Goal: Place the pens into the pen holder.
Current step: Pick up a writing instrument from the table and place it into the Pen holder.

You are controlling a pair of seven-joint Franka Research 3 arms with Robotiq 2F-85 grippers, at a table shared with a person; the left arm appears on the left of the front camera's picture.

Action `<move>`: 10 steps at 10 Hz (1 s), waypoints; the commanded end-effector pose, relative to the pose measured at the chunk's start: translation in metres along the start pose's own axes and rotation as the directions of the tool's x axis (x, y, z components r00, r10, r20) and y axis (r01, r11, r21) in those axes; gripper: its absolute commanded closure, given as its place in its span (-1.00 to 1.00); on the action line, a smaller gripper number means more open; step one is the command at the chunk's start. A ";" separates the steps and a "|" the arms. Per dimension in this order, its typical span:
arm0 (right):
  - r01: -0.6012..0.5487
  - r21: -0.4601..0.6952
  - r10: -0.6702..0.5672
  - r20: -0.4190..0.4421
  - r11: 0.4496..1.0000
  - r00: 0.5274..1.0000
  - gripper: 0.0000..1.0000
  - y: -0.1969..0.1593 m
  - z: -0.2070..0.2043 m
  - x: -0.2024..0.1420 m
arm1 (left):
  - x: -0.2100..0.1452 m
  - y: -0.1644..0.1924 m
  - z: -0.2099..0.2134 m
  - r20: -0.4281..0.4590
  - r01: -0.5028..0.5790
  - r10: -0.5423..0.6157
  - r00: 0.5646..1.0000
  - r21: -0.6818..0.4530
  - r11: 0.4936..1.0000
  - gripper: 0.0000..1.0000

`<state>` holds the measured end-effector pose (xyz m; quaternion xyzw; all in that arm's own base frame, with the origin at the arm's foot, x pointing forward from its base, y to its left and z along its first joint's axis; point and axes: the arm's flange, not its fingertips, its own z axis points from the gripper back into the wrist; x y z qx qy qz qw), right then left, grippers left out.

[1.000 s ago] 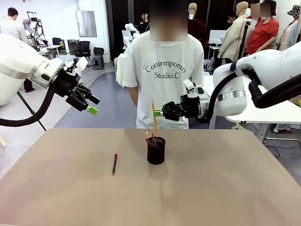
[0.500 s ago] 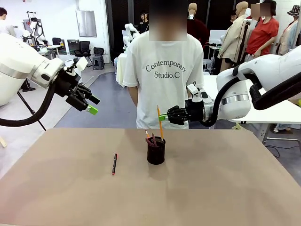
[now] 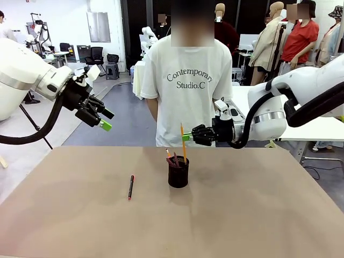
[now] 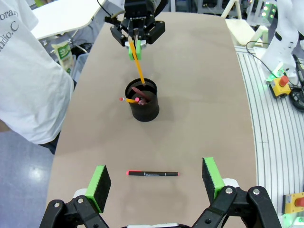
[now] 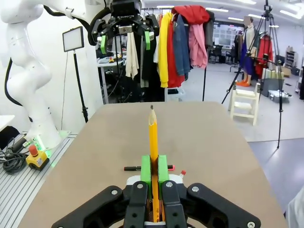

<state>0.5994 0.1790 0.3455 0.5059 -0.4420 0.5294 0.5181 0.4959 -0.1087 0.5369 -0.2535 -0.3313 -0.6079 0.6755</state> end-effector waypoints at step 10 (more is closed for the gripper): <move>0.016 0.073 -0.015 -0.013 0.997 1.000 0.47 -0.026 0.000 -0.035 | 0.001 -0.002 0.002 -0.015 -0.008 0.008 1.000 0.004 1.000 -1.00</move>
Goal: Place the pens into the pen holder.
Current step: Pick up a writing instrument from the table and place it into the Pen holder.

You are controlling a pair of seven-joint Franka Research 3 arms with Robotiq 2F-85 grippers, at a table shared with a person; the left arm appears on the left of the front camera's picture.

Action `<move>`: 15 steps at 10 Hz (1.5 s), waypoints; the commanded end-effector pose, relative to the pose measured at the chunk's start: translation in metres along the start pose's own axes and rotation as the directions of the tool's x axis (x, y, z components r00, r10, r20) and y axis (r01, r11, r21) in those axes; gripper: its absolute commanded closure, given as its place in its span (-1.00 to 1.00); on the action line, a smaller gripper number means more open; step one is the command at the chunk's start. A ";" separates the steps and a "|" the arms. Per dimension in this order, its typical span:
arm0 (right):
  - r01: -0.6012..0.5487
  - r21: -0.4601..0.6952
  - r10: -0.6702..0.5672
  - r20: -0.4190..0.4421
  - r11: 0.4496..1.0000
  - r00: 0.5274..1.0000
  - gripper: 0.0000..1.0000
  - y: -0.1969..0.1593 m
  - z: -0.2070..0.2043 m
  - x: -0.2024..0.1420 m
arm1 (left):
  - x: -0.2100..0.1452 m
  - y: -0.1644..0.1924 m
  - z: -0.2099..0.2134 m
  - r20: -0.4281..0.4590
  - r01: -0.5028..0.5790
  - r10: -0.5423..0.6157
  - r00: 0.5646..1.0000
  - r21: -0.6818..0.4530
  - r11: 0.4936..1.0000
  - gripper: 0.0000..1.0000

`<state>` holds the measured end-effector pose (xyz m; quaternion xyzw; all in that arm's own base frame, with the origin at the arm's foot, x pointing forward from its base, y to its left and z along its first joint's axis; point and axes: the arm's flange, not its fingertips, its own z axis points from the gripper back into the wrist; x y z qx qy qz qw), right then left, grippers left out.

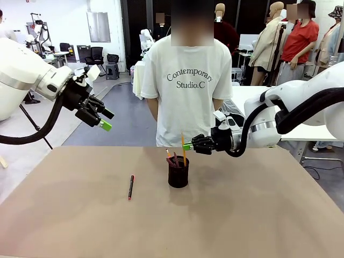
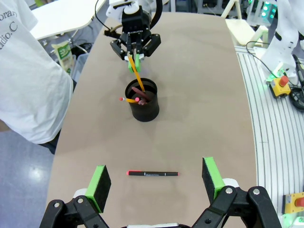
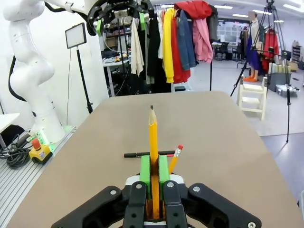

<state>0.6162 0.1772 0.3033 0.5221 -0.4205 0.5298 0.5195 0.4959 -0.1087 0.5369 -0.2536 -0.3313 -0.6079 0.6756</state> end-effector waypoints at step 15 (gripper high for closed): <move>0.063 -0.066 -0.087 -0.494 0.996 0.865 -1.00 0.033 0.061 0.104 | 0.001 -0.002 0.002 -0.015 -0.008 0.008 1.000 0.004 1.000 -1.00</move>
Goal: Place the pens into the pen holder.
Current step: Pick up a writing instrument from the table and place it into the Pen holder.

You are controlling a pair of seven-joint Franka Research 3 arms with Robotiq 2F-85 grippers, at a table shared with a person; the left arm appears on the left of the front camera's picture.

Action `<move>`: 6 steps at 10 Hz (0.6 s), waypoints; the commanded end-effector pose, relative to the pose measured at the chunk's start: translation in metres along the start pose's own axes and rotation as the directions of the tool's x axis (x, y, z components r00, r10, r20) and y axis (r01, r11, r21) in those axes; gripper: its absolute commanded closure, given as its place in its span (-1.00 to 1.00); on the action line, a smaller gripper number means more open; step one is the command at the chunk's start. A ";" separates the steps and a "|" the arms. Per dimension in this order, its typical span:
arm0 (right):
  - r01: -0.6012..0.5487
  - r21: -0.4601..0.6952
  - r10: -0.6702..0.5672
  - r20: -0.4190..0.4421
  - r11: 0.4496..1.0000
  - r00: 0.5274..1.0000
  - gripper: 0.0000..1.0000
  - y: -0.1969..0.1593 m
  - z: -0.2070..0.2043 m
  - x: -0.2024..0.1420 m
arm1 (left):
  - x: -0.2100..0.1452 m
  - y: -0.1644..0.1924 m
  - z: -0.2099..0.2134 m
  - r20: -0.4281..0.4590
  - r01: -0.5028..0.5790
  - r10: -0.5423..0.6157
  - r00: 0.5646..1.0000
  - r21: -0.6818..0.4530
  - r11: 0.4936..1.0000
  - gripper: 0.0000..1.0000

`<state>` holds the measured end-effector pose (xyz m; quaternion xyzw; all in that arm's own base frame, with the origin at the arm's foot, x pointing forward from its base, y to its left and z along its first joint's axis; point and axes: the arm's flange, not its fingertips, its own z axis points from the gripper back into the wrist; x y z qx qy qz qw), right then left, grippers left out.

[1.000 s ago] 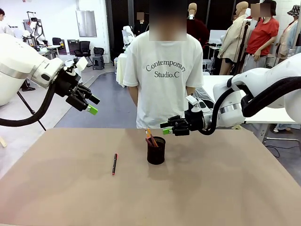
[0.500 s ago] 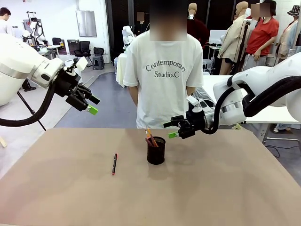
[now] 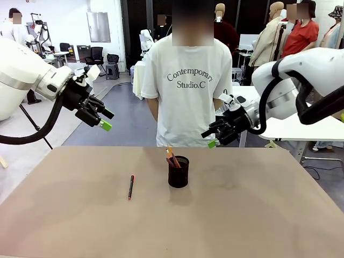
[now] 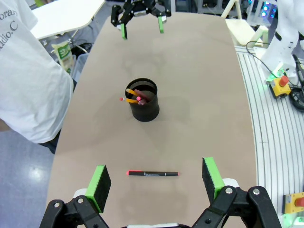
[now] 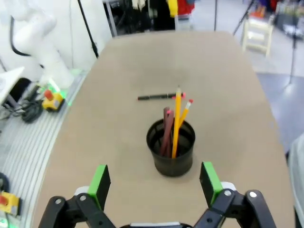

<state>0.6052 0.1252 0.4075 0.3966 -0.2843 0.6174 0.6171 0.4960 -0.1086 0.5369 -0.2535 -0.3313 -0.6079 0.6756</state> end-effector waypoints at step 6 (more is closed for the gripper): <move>-0.017 -0.223 -0.028 -0.200 0.975 0.979 -1.00 0.051 0.073 0.053 | 0.001 -0.002 0.002 -0.015 -0.008 0.008 1.000 0.004 1.000 -1.00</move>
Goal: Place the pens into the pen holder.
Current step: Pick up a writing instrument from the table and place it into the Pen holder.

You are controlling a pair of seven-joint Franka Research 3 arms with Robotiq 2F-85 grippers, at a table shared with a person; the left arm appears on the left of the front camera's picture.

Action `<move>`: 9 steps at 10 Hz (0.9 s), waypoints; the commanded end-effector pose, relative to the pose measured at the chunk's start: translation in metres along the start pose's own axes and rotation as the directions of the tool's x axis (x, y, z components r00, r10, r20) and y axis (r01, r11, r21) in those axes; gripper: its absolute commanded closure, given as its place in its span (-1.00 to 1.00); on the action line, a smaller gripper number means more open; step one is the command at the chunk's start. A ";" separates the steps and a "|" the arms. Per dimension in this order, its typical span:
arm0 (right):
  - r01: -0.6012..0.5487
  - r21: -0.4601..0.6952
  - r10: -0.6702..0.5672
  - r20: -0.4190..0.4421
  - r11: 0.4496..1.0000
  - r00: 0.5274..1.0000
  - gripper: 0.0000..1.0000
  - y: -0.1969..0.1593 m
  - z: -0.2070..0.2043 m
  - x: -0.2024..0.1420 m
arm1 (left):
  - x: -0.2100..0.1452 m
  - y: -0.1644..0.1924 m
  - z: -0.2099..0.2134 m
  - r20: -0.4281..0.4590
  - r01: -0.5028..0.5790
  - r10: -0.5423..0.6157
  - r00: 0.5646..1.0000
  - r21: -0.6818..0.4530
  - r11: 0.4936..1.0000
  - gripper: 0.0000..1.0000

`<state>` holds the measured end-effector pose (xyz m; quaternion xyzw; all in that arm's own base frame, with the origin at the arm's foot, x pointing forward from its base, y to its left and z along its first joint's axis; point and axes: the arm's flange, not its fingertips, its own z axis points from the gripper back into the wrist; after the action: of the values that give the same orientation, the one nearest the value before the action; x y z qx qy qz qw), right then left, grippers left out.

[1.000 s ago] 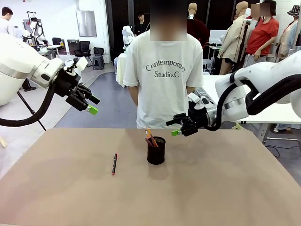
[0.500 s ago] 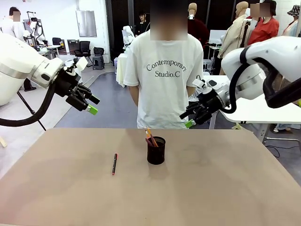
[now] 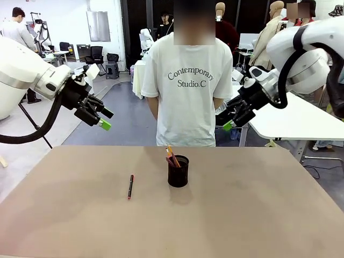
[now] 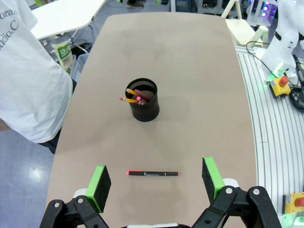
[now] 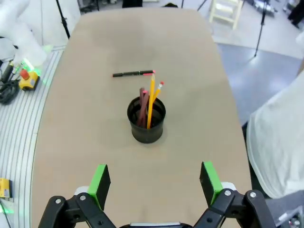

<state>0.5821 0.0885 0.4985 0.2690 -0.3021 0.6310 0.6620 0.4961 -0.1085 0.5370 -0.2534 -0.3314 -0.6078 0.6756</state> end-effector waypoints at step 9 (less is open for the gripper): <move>0.077 -0.018 -0.077 0.026 0.997 0.997 -1.00 -0.012 0.018 -0.042 | 0.001 -0.002 0.002 -0.015 -0.008 0.008 1.000 0.004 1.000 -1.00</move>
<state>0.5958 0.0428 0.4759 0.2908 -0.3050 0.5954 0.6841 0.4961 -0.1085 0.5371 -0.2534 -0.3315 -0.6078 0.6756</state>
